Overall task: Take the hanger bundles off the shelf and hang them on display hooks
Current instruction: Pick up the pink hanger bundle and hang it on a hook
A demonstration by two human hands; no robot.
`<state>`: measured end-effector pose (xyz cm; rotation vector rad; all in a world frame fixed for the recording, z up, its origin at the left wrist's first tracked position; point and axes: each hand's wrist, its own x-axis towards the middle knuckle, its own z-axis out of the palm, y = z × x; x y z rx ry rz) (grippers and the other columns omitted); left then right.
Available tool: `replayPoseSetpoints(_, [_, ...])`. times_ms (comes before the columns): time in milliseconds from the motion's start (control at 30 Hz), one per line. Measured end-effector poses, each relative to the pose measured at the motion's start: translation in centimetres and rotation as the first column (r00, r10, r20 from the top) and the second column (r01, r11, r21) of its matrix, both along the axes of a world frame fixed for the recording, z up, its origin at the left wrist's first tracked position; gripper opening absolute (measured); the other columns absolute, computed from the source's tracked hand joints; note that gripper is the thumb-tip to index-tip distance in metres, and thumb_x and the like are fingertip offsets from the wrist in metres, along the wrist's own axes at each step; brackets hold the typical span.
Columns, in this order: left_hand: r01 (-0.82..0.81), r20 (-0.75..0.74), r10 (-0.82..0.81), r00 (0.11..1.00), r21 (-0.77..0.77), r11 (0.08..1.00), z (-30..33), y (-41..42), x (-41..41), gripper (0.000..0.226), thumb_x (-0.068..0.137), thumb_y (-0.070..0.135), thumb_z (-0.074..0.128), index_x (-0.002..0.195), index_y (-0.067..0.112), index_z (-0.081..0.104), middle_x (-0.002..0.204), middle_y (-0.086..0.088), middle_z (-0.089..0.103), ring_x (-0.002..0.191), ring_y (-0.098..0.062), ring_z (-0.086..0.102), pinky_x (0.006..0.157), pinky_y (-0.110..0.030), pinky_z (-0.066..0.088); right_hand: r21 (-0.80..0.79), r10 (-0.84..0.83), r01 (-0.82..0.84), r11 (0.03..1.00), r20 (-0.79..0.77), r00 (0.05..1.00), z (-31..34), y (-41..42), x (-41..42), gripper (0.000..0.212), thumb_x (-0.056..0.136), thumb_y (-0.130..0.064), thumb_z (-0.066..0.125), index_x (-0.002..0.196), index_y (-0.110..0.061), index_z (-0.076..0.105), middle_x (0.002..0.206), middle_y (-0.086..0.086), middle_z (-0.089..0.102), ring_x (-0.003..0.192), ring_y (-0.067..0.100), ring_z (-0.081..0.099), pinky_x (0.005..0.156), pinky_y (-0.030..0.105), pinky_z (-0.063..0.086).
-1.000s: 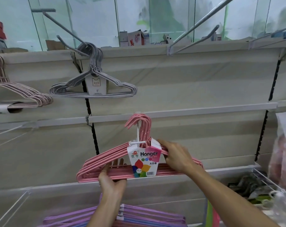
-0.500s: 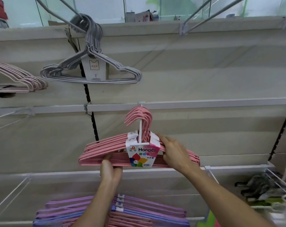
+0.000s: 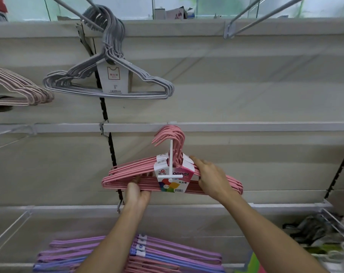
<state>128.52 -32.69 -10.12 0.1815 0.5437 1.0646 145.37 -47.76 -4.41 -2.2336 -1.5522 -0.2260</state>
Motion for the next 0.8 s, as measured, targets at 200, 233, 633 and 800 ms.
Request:
replayPoseSetpoints(200, [0.009,-0.082,-0.009,0.997,-0.009,1.0,-0.4,0.4,0.3,0.043,0.096,-0.007,0.035,0.136,-0.001,0.048,0.127,-0.023,0.06,0.121,-0.037,0.059,0.105,-0.051,0.046,0.001,-0.012,0.012,1.0,-0.005,1.0,0.0,0.7,0.1,0.069,0.091,-0.005,0.05,0.154,-0.029,0.031,0.134,0.005,0.061,0.109,0.031,0.061,0.081,0.037,0.048])
replayPoseSetpoints(233, [0.021,-0.1,-0.021,0.995,0.005,1.0,-0.6,0.4,0.0,0.045,0.096,-0.006,0.037,0.138,0.002,0.049,0.13,-0.024,0.06,0.121,-0.036,0.059,0.105,-0.049,0.046,0.006,-0.015,0.015,1.0,-0.005,1.0,-0.2,0.6,0.1,0.071,0.09,-0.004,0.051,0.154,-0.029,0.031,0.135,0.005,0.06,0.11,0.03,0.06,0.082,0.037,0.049])
replayPoseSetpoints(633, [0.137,-0.251,-0.126,0.96,0.024,0.99,-0.2,-1.4,-3.8,0.044,0.089,0.002,0.067,0.131,0.008,0.057,0.119,-0.021,0.068,0.103,-0.033,0.067,0.076,-0.045,0.056,0.019,-0.06,0.061,0.998,-0.048,0.997,-0.3,-0.3,-0.5,0.073,0.085,-0.005,0.056,0.151,-0.024,0.034,0.147,0.0,0.051,0.126,0.025,0.053,0.103,0.043,0.045])
replayPoseSetpoints(800, [0.213,-0.237,-0.204,0.95,0.014,0.977,-0.1,-2.8,-5.1,0.039,0.099,0.008,0.053,0.137,0.004,0.05,0.133,-0.02,0.059,0.123,-0.035,0.057,0.095,-0.049,0.049,0.037,-0.062,0.064,0.997,-0.045,0.997,0.0,-2.1,-1.6,0.067,0.086,-0.007,0.054,0.15,-0.02,0.037,0.147,0.003,0.049,0.125,0.028,0.051,0.105,0.045,0.043])
